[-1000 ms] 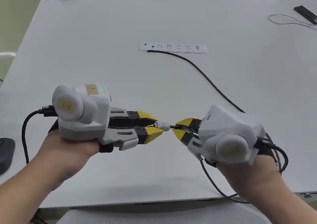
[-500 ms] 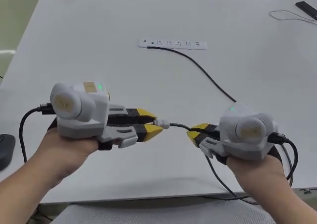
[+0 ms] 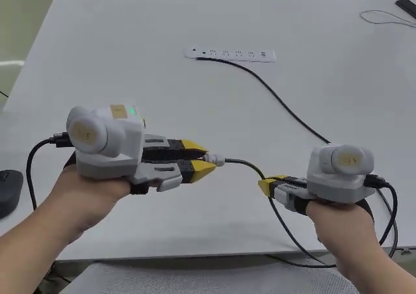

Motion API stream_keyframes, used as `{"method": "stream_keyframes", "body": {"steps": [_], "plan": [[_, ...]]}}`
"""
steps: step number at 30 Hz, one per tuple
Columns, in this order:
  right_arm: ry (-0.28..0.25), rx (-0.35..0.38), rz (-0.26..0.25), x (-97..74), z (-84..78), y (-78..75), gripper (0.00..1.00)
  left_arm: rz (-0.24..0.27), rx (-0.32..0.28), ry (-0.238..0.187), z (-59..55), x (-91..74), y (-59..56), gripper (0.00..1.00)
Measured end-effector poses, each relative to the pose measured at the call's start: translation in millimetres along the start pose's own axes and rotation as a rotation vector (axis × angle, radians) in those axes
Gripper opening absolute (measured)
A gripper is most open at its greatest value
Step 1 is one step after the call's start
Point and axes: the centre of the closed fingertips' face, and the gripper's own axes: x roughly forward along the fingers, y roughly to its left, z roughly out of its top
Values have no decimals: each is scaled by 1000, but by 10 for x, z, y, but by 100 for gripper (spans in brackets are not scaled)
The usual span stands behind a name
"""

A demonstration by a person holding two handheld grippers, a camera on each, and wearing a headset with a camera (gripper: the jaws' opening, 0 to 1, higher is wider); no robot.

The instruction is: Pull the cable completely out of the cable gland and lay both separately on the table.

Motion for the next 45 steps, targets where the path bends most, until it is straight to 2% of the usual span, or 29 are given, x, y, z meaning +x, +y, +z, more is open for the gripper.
{"method": "stream_keyframes", "body": {"steps": [6,13,20,25,27,29,30,32,37,41,44,45], "plan": [[-5,-37,-1,-7,7,20,1,2,-5,-1,-5,3,17,15],[-12,-122,-5,-19,4,51,2,3,-6,-3,8,-8,32,15],[-1,-255,-20,-7,-7,69,2,-3,-19,-3,-4,-27,26,15],[-5,-270,-22,-16,13,101,9,-6,-15,-3,0,-34,34,15],[-9,-298,-21,-31,38,128,11,-8,-13,0,-6,-32,39,15],[8,-370,-3,-54,56,198,16,-10,-11,2,-11,-30,32,15],[14,-430,4,-73,79,255,19,-11,-11,1,-8,-30,30,15],[5,-514,3,-106,136,327,21,-11,-12,3,-13,-34,31,15],[-61,-712,34,-183,357,674,22,-12,-14,5,-28,-48,29,15],[-86,-836,57,-179,472,905,23,-16,-16,5,-19,-47,31,15],[-81,-916,56,-156,505,986,22,-18,-14,6,-13,-46,26,15],[-84,-922,56,-145,513,1000,22,-19,-15,5,-9,-46,25,15]]}}
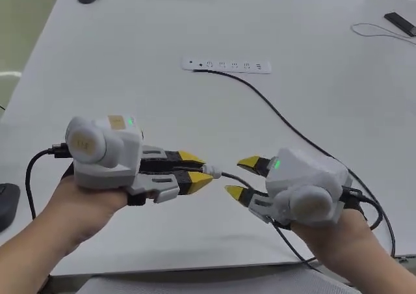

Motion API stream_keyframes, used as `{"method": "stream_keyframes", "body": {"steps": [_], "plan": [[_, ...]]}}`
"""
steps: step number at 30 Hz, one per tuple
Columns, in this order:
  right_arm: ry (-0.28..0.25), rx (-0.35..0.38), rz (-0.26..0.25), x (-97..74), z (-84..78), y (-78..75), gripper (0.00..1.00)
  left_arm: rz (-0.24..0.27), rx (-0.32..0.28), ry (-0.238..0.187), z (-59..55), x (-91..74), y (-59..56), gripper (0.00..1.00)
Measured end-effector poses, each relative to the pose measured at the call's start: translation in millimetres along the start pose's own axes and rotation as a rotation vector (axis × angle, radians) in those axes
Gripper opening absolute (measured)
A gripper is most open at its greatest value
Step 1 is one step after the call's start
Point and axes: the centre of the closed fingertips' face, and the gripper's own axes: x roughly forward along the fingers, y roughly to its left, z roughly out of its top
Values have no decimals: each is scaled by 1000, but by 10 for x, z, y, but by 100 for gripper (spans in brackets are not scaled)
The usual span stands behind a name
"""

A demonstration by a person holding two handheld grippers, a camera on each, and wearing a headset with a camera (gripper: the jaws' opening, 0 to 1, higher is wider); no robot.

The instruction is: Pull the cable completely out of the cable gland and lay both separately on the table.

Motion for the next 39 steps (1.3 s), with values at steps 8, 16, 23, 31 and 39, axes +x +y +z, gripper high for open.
{"method": "stream_keyframes", "body": {"steps": [8,16,23,31,39], "plan": [[-7,3,28,76,36,28,14,6,-3,-1,-11,-2,10,15],[-15,-7,60,112,46,75,4,11,-12,-9,-4,4,-1,15],[-26,42,61,118,43,72,1,17,-7,-8,-9,5,-5,15],[-25,85,47,98,-20,34,1,17,-7,-11,18,19,-26,15],[18,194,35,86,-262,-46,0,24,-10,-25,60,15,-19,15]]}}
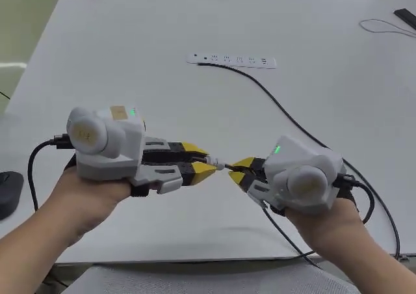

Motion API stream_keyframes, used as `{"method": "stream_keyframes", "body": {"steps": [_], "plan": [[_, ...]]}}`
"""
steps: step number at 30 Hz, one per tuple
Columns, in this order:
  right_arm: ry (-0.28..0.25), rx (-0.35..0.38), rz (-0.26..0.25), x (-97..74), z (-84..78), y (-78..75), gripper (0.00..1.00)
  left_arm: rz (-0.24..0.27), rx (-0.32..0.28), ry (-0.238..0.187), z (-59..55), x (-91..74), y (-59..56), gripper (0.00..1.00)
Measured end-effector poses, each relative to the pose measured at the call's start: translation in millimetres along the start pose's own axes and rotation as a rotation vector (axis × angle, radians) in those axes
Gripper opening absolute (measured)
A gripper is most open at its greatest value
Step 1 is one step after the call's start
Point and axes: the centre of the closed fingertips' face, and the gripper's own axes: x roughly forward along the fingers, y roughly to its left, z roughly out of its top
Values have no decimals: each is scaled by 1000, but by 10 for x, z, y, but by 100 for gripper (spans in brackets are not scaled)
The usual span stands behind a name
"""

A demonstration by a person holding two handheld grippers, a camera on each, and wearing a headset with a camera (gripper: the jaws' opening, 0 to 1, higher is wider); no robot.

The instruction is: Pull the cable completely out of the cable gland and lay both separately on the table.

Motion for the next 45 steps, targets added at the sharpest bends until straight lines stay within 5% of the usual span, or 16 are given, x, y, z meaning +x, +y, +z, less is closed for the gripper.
{"method": "stream_keyframes", "body": {"steps": [10,18,31,45], "plan": [[43,154,-7,-19,-348,-98,0,4,-5,-6,-4,-3,22,15],[92,122,-25,-44,-490,-103,0,8,-9,-9,-24,-13,39,15],[102,111,-34,-92,-477,-147,0,15,-4,-6,-129,-18,20,15],[89,83,-27,-39,-211,-260,0,21,-18,-9,-318,-64,21,15]]}}
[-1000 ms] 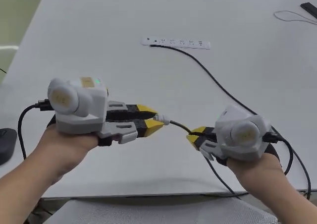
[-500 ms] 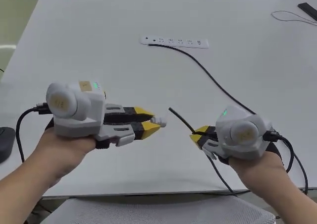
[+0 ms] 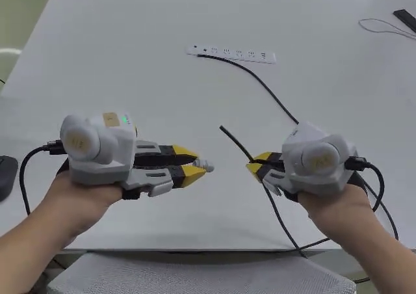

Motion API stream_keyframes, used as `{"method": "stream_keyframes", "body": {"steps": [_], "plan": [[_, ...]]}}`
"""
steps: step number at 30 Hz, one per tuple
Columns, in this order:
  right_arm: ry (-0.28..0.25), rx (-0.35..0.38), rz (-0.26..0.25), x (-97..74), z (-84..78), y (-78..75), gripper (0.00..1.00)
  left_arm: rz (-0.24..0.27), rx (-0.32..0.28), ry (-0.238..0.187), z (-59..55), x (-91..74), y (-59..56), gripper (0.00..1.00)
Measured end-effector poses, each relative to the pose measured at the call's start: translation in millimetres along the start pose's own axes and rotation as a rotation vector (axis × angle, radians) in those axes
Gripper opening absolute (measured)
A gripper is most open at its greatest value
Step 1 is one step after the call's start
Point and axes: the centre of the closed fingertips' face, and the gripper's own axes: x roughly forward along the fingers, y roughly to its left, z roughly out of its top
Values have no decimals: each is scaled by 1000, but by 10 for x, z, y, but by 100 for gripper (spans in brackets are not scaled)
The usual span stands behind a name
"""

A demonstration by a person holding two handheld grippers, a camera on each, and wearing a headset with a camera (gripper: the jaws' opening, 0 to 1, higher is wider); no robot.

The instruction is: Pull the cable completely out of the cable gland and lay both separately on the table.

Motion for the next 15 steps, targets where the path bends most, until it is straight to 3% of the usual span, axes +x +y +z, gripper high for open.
{"method": "stream_keyframes", "body": {"steps": [15], "plan": [[8,-36,7,190,325,-104,0,16,-8,-3,-221,-78,93,15]]}}
